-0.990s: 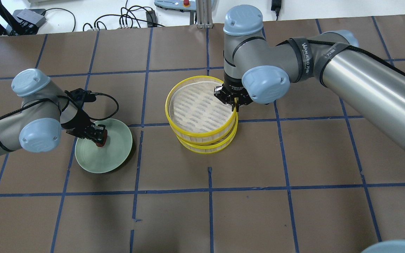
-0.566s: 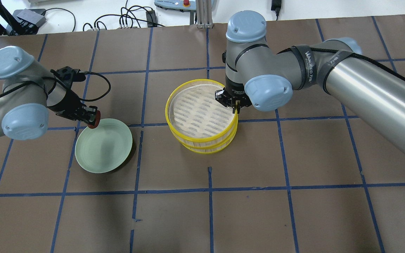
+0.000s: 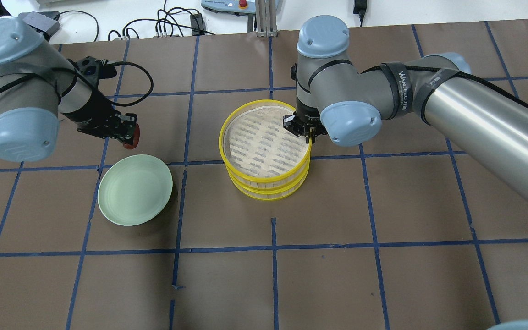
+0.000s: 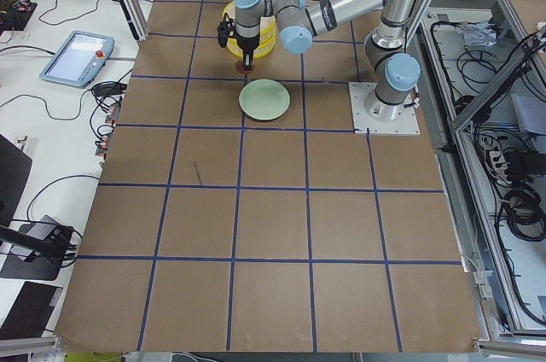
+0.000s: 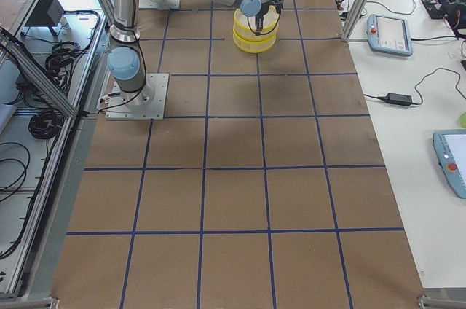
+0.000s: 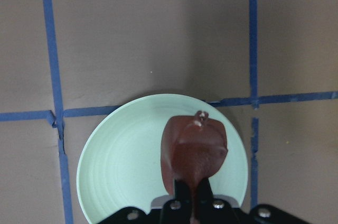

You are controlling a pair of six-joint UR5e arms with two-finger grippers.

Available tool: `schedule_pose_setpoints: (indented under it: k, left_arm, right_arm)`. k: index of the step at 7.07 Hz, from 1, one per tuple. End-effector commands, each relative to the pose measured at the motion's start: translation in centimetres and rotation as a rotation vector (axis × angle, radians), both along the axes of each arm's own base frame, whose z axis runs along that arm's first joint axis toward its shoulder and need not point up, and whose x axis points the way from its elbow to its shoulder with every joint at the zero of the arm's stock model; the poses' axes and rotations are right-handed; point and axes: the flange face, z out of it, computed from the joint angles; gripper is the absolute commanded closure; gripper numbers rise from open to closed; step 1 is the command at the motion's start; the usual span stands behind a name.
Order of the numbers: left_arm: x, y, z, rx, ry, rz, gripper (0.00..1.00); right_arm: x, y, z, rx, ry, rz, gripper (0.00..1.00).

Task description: Stack buns with steamer

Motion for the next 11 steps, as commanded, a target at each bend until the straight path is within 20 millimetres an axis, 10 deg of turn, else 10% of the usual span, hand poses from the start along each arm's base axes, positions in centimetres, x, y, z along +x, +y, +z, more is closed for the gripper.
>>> schedule_pose_setpoints:
  k: [1, 5, 6, 7, 9, 11]
  left_arm:
    - [-3.8, -0.7, 1.8, -0.01, 0.003, 0.035, 0.97]
    - [-3.7, -1.1, 0.9, 0.004, 0.003, 0.035, 0.97]
    - [-4.1, -1.2, 0.8, 0.002, 0.009, 0.048, 0.97]
    - [-5.3, -1.1, 0.8, 0.006, 0.021, 0.101, 0.97]
    - [-11.4, -0.2, 1.5, -0.017, 0.052, 0.147, 0.97]
    - [-14.6, -0.6, 2.2, -0.019, 0.091, 0.215, 0.97]
  right_arm:
    - [-0.1, 0.1, -0.5, 0.009, 0.005, 0.001, 0.85]
    - [-0.2, 0.4, -1.1, 0.007, 0.001, -0.002, 0.83]
    - [-0.2, 0.4, -1.2, 0.008, 0.005, -0.01, 0.55]
    - [-0.2, 0.3, -1.5, 0.013, 0.011, -0.012, 0.01]
    - [-0.9, -0.5, 0.5, -0.017, 0.004, -0.027, 0.0]
    - [-6.9, -1.8, 7.3, -0.028, -0.034, -0.116, 0.0]
